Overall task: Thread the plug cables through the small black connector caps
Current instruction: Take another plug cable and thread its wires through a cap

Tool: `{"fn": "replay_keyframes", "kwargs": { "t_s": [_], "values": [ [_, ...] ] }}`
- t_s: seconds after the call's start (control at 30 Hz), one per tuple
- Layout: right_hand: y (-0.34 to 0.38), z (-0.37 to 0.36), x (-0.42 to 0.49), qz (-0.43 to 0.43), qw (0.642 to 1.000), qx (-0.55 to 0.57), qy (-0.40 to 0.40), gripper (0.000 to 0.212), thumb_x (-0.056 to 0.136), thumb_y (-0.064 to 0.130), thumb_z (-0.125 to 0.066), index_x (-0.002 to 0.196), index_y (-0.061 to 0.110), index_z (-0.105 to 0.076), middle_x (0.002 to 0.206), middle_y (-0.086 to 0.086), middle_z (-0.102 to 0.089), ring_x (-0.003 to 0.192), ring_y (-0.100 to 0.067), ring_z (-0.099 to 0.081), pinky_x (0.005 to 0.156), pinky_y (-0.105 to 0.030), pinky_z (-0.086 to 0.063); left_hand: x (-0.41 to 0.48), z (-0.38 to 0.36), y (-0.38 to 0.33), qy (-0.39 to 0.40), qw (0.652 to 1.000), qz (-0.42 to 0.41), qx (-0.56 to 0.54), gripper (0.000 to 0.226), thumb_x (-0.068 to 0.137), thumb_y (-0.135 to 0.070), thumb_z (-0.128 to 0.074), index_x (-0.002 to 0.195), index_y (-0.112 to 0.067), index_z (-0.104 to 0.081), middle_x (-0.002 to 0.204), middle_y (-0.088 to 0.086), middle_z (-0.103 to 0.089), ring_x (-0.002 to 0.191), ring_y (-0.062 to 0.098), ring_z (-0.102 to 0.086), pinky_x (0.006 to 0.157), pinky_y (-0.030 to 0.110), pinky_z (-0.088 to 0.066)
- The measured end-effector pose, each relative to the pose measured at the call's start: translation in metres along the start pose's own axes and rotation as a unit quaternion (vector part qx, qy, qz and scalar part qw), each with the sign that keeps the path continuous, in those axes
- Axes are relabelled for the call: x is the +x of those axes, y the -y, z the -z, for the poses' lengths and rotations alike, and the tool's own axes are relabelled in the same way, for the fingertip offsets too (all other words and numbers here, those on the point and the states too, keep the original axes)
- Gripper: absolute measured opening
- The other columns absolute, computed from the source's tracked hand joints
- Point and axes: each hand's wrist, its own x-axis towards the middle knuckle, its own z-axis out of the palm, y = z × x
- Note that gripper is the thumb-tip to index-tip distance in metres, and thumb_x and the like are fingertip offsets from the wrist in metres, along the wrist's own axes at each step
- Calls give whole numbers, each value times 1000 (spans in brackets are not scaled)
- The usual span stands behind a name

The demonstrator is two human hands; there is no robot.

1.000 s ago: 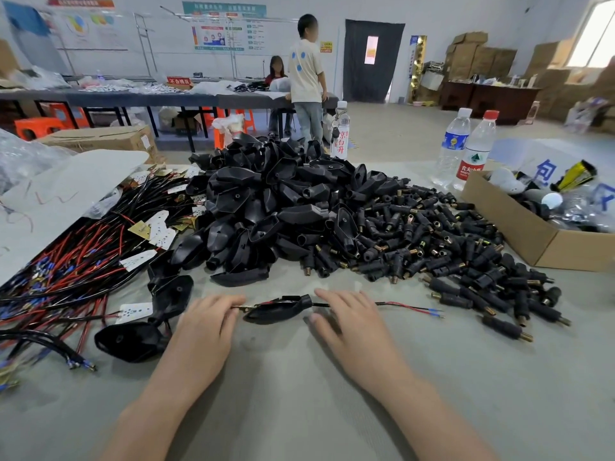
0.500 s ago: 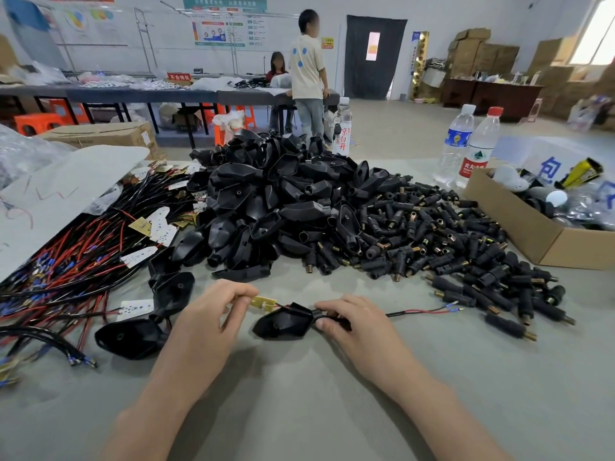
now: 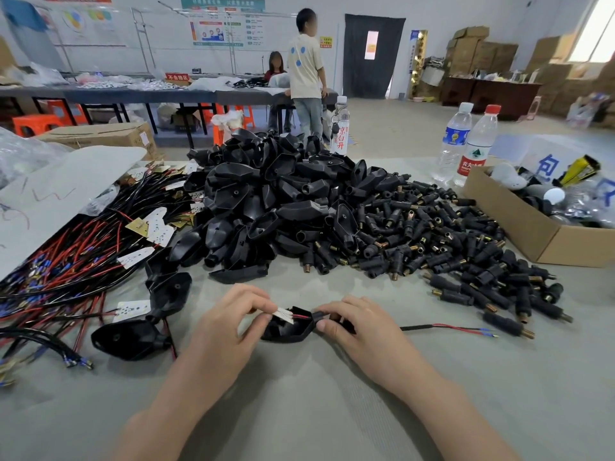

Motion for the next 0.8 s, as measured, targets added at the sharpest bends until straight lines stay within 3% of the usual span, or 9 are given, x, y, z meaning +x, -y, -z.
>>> {"fn": "replay_keyframes", "kwargs": {
  "t_s": [0.13,0.23,0.43,0.6,0.8],
  "values": [
    [2,0,-1,8,1000,-4,-6,26,98,46,-55,121,39,-65,93,26,-52,99,-3,-47,89,-21,-37,-2,-9,-1,39,999,-10,4,20,89,-7,-73,93,-26,-73,107,-24,-60,96,-3,-62,82,6,-41],
    [2,1,-1,8,1000,-8,1,28,98,47,-54,123,38,-65,97,25,-53,100,-3,-46,91,-22,-37,-3,-8,-2,45,999,-23,-4,14,92,-19,-64,95,-28,-73,109,-26,-60,96,0,-64,80,8,-44],
    [1,2,0,7,1000,-4,8,28,98,48,-55,121,39,-66,99,21,-57,100,-5,-47,90,-22,-37,-4,-5,-1,67,998,-15,-6,26,90,-42,-49,93,-31,-73,111,-25,-60,101,4,-64,86,16,-46],
    [-1,1,-1,4,1000,-1,10,27,97,51,-55,118,40,-66,95,24,-54,97,0,-45,85,-16,-35,-2,-7,5,67,998,3,-7,11,95,-28,-65,98,-35,-73,111,-26,-61,103,1,-62,87,15,-45],
    [-1,3,-1,-2,1000,6,18,26,97,50,-55,118,40,-66,97,22,-56,98,0,-46,87,-16,-35,1,-7,8,63,998,11,-25,25,91,-17,-71,95,-42,-71,109,-26,-62,102,-2,-62,85,8,-42]
  ]
}}
